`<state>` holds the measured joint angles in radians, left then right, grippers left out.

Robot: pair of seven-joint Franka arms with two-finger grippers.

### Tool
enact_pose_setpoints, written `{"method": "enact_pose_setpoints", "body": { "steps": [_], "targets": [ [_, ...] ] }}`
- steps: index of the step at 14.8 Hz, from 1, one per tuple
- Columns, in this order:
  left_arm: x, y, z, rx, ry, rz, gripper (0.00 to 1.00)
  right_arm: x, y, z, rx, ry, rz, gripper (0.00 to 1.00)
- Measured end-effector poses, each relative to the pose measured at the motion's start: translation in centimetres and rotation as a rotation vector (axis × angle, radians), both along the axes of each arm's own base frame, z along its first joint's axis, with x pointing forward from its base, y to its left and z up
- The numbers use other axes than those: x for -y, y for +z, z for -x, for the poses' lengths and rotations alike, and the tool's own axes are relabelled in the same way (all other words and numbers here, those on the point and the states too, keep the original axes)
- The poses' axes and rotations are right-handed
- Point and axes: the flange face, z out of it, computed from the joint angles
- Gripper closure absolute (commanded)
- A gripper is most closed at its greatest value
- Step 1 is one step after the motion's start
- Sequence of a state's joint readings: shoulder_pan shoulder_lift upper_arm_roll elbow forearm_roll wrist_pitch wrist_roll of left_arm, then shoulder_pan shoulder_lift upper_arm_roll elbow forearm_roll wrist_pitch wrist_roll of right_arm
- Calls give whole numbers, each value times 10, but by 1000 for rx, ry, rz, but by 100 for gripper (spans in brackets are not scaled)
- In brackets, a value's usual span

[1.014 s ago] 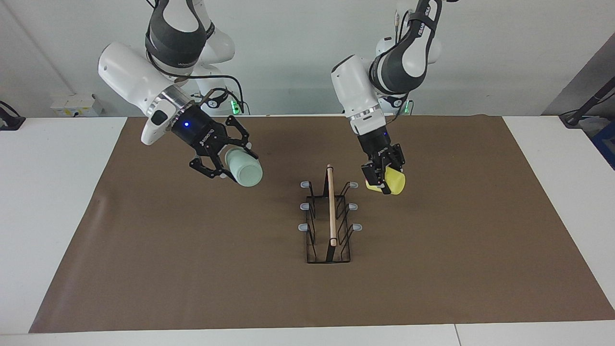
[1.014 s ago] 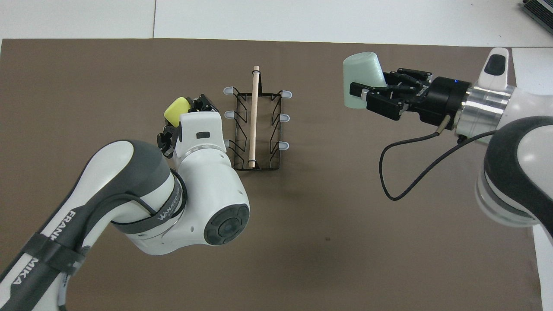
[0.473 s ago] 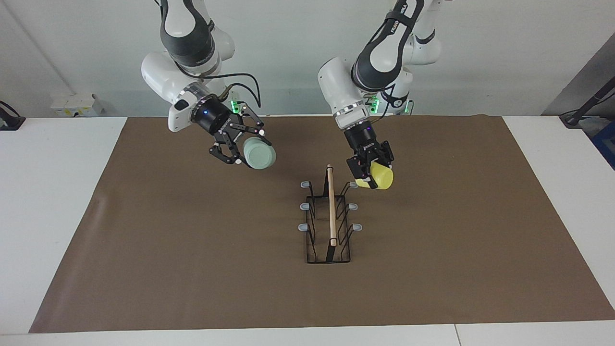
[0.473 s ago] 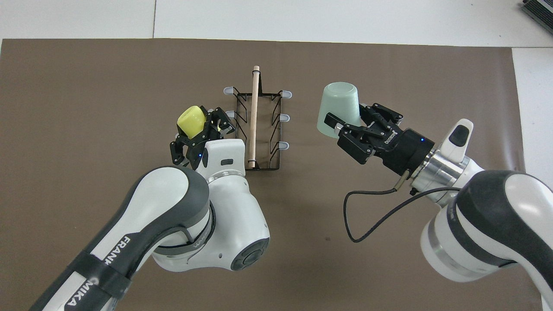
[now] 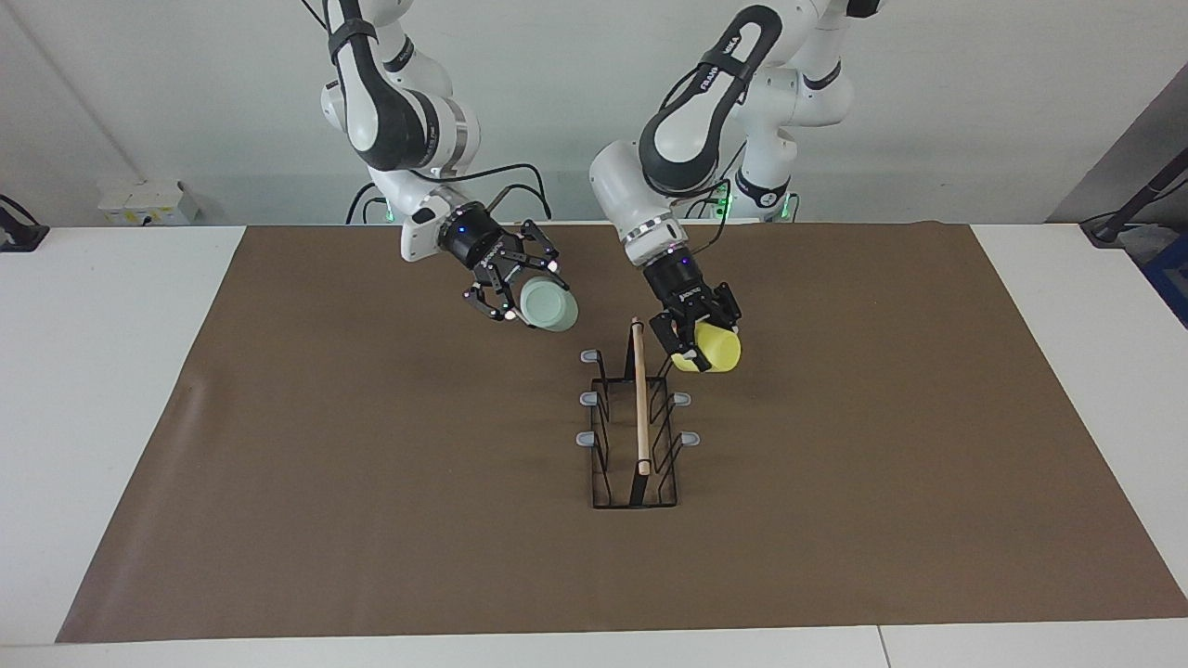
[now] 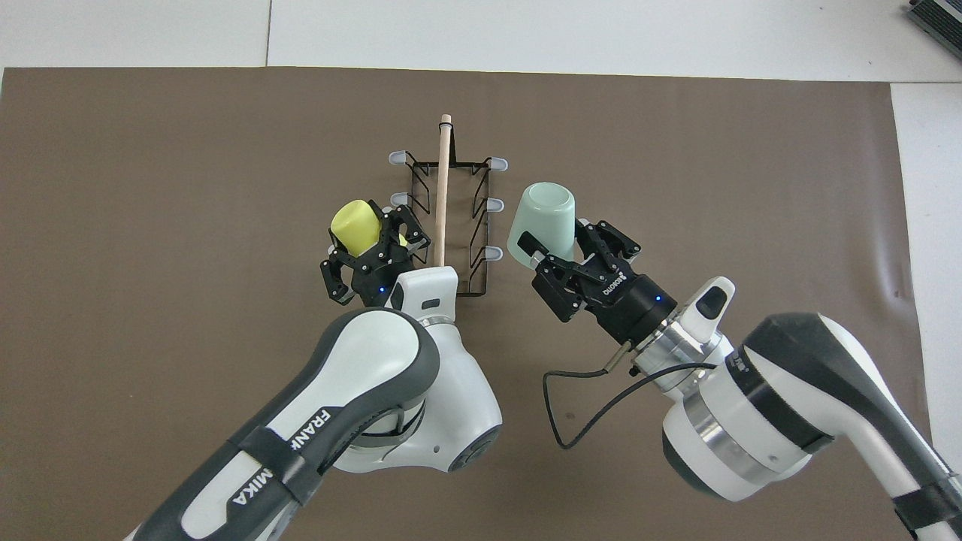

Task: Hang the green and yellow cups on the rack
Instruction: 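Lower the yellow and green cups onto the rack pegs with both grippers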

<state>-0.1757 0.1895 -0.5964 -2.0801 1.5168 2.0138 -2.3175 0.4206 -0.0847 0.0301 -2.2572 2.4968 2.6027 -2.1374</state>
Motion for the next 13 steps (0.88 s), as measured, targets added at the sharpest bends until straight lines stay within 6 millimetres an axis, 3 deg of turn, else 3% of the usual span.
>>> {"method": "enact_pose_setpoints", "body": {
  "steps": [3, 4, 5, 6, 11, 13],
  "targets": [
    [16, -25, 12, 7, -4, -5, 100, -2, -17, -1, 29, 19, 38, 100],
    [18, -28, 14, 4, -8, -6, 90, -2, -23, 0, 34, 24, 50, 100],
    [19, -28, 14, 4, -9, -6, 24, -2, -28, 1, 34, 29, 58, 100],
    [19, -28, 14, 4, -9, -6, 0, -2, -32, 2, 31, 31, 64, 100],
    [20, -23, 12, 15, -4, -3, 0, -2, -37, 1, 26, 32, 66, 100],
    [22, -12, 9, 33, -2, 9, 0, -6, -40, 1, 48, 26, 53, 100]
  ]
}}
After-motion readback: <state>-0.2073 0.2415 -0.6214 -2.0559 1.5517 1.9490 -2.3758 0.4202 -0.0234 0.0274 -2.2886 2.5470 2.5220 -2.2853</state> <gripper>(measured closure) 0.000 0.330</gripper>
